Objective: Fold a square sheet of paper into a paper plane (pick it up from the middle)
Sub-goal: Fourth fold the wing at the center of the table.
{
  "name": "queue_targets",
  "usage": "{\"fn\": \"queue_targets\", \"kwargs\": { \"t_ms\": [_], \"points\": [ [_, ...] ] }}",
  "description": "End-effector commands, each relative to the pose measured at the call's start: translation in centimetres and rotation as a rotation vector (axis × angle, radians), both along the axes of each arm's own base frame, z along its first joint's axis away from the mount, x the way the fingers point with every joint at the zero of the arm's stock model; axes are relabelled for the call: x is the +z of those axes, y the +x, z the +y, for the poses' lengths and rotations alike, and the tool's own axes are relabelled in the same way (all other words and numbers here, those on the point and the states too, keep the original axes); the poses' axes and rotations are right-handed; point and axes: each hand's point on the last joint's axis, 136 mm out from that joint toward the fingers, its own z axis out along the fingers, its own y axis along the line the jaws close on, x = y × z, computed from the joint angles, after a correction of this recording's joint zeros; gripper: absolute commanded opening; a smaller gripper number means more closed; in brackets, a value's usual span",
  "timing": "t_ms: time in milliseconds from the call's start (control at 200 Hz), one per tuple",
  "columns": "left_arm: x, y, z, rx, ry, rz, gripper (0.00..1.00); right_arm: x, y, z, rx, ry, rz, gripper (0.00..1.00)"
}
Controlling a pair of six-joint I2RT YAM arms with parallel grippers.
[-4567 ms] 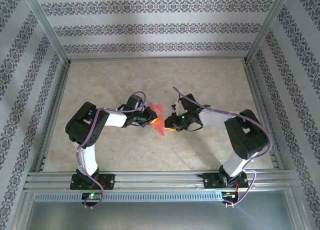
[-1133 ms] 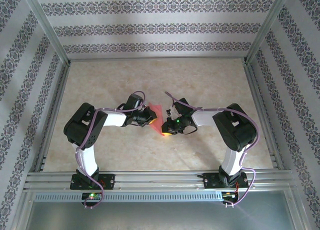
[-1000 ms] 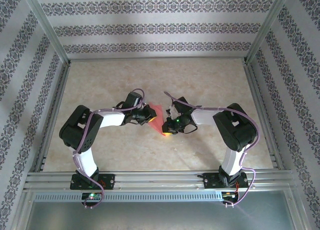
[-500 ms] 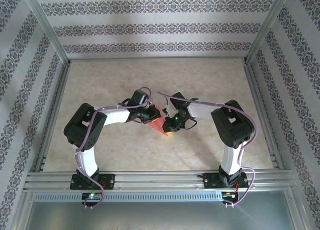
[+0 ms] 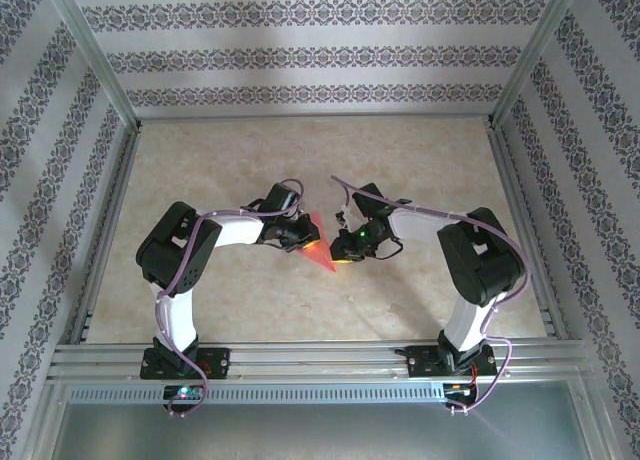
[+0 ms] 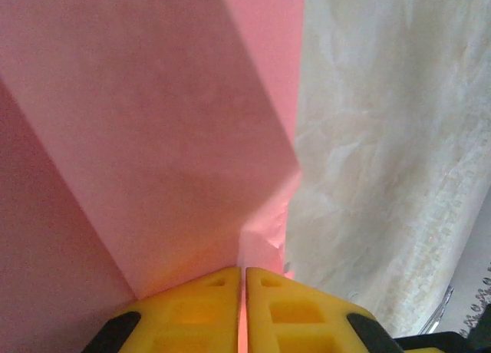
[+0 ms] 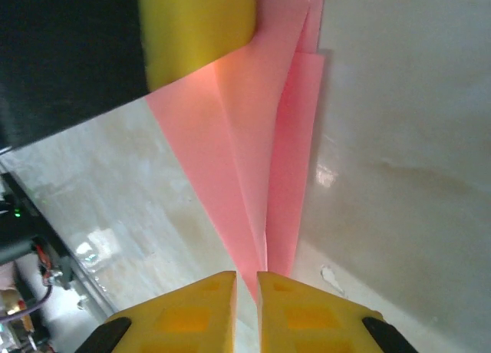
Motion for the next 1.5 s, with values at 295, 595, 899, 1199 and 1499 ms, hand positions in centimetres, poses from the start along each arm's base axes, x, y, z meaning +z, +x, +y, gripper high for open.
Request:
{"fn": "queue_targets", "kwargs": {
  "t_ms": [295, 595, 899, 1199, 1499],
  "points": [
    [-2.4, -1.0, 0.9, 0.029, 0.076, 0.079, 0.11, -0.7, -2.0, 0.6, -0.035, 0.019, 0.083, 0.16],
    [-2.7, -1.2, 1.3, 0.042, 0.098, 0.086, 0.11, -2.3, -2.3, -0.2, -0.044, -0.027, 0.103, 0.15],
    [-2.4, -1.0, 1.3, 0.046, 0.099, 0.082, 0.11, -3.1, -2.7, -0.3, -0.037, -0.042, 0.12, 0.15],
    [-2.0, -0.9, 1.2, 0.045, 0.093, 0.072, 0.11, -3.9, -2.9, -0.3, -0.036, -0.059, 0.131, 0.15],
    [6.0, 1.2, -0.3, 0.011, -0.024, -0.13, 0.15, -4.3, -3.0, -0.7, -0.039, -0.093, 0.134, 0.15]
  ]
}}
